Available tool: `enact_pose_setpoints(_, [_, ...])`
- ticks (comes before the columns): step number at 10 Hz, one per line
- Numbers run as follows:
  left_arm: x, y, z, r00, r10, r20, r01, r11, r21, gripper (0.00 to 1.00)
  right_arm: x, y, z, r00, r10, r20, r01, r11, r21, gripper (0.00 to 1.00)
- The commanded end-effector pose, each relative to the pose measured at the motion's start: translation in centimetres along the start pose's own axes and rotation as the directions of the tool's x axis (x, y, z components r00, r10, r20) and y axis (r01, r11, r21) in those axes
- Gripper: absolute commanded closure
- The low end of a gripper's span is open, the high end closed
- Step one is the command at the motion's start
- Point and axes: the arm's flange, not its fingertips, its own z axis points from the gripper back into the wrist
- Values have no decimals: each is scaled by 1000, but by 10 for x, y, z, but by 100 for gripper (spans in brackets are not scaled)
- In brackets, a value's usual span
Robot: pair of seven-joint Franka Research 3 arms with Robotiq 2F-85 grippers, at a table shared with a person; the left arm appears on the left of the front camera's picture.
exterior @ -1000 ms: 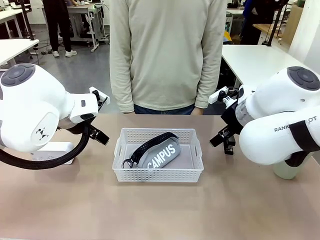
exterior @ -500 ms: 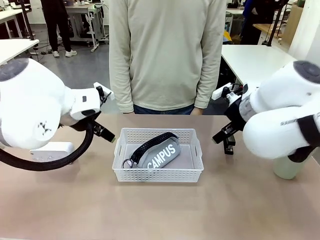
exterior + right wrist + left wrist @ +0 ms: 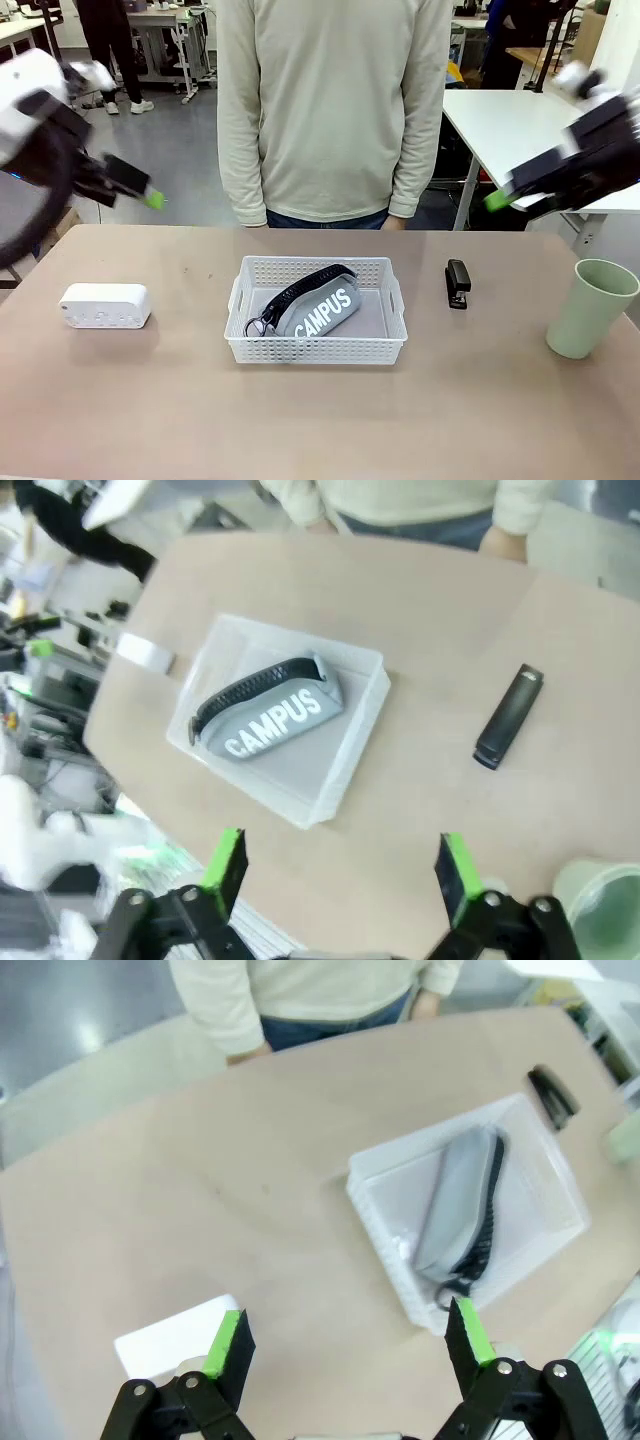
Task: Efficiently arrange items inside the basket to fit them all.
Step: Pick up the Digital clock and place it inside the Organizing basket.
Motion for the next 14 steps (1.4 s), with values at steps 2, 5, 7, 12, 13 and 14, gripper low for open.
enact_pose_setpoints(2, [-55,49,85,935,255,246,-208,957,-203,0,-41,-69,88,914,-322,247,278,940,196,0])
enact_pose_setpoints(5, [-138,121,142,706,555,440,-441,831,-340,0,-105,-151,150,711,-593,379,476,801,362,0])
enact_pose_setpoints(7, [-197,166,149,543,713,443,-561,701,-441,0,-146,-191,168,608,-689,396,527,722,448,0])
enact_pose_setpoints(12, [-218,269,207,380,827,414,-649,557,-519,0,-157,-250,206,514,-772,374,593,635,495,0])
enact_pose_setpoints(13, [-218,269,207,380,827,414,-649,557,-519,0,-157,-250,206,514,-772,374,593,635,495,0])
enact_pose_setpoints(14, [-218,269,207,380,827,414,-649,557,-519,0,-157,-250,206,514,-772,374,593,635,495,0])
